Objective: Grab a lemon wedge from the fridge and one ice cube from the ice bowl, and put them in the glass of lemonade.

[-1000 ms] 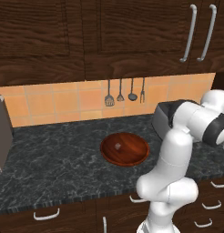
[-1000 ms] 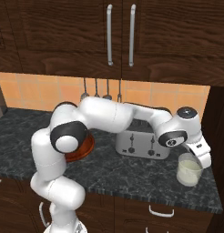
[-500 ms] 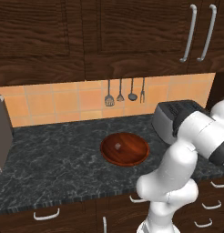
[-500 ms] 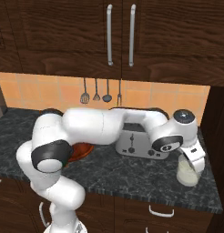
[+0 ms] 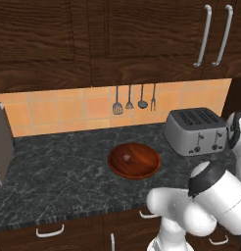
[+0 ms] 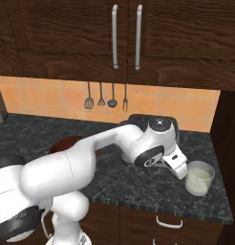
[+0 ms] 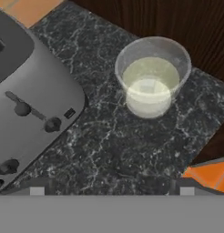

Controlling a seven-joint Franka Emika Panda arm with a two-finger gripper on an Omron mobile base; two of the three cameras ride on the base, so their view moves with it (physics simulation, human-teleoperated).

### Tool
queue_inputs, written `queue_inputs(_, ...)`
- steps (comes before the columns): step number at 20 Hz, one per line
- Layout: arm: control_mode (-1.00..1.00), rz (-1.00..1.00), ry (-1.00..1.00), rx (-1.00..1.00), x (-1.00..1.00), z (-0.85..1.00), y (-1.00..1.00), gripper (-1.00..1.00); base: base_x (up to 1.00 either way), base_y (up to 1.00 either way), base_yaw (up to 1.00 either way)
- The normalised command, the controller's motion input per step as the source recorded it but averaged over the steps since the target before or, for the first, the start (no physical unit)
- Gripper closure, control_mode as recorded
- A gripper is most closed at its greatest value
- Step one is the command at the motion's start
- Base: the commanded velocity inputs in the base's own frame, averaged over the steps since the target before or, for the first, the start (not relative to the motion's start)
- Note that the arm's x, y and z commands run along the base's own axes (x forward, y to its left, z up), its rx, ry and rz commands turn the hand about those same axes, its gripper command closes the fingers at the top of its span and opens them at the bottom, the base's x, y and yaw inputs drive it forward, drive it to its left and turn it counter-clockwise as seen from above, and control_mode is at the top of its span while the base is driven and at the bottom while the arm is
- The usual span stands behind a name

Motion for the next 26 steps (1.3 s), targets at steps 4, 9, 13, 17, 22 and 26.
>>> queue_inputs(4,-1.00,0.41,0.19,-0.13,0.00,0.13,1.00,-1.00,0.00,0.00,0.00)
queue_inputs(9,-1.00,0.46,0.30,-0.11,0.04,0.18,1.00,-1.00,0.00,0.00,0.00)
queue_inputs(13,-1.00,0.38,0.12,-0.07,0.10,0.13,1.00,-1.00,0.00,0.00,0.00)
queue_inputs(17,-1.00,0.31,-0.03,0.00,0.03,-0.12,1.00,-1.00,0.00,0.00,0.00)
queue_inputs(22,-1.00,0.12,0.00,-0.07,-0.16,-0.08,0.92,-1.00,0.00,0.00,0.00)
queue_inputs(26,-1.00,0.04,0.00,-0.04,-0.12,0.01,0.49,-1.00,0.00,0.00,0.00)
